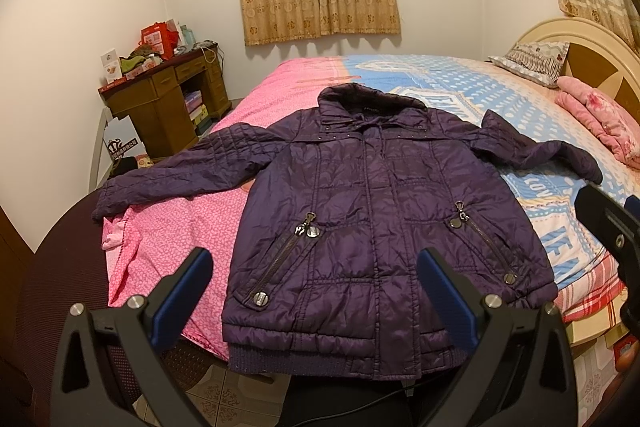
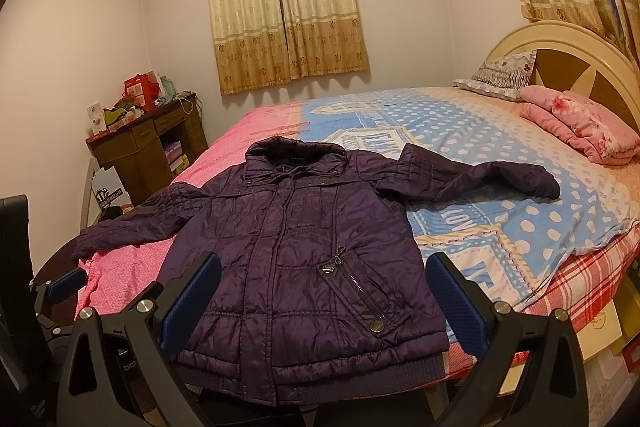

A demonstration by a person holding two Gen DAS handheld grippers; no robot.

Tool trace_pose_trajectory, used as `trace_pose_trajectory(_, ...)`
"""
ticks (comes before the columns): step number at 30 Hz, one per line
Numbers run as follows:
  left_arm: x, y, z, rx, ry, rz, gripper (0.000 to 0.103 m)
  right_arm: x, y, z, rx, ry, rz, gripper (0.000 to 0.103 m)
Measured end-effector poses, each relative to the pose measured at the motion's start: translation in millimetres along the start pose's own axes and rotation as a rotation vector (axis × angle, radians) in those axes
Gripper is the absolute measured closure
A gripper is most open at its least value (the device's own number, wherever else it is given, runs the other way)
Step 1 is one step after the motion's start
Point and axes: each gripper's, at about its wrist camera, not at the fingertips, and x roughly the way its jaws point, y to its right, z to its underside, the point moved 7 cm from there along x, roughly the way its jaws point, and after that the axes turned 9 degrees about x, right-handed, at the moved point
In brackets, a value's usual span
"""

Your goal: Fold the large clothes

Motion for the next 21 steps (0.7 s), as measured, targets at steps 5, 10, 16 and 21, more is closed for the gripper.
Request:
trace_pose_trajectory(5,-0.1,2.0,3.4,0.0,-0.005,-0.001,0.0,4.4,6.1,-1.7,0.015,-0.012,0.007,0.001)
trace_pose_trajectory(10,9.6,3.3,10.7,0.003,-0.029,-0.001,0.0,15.2,17.1,-1.0,0.056,-0.042,0.017,0.001)
trace_pose_trajectory(16,27.2,2.6,16.9,-0.004,-0.064,0.025,0.0,41.6,44.4,0.1,0.121,-0.094,0.029,0.001)
trace_pose_trajectory(21,60.3,2.1,30.9,-0.036,-0.13,0.079,0.0,69.2,97.7,-8.2,0.218,-0.099,0.073,0.001)
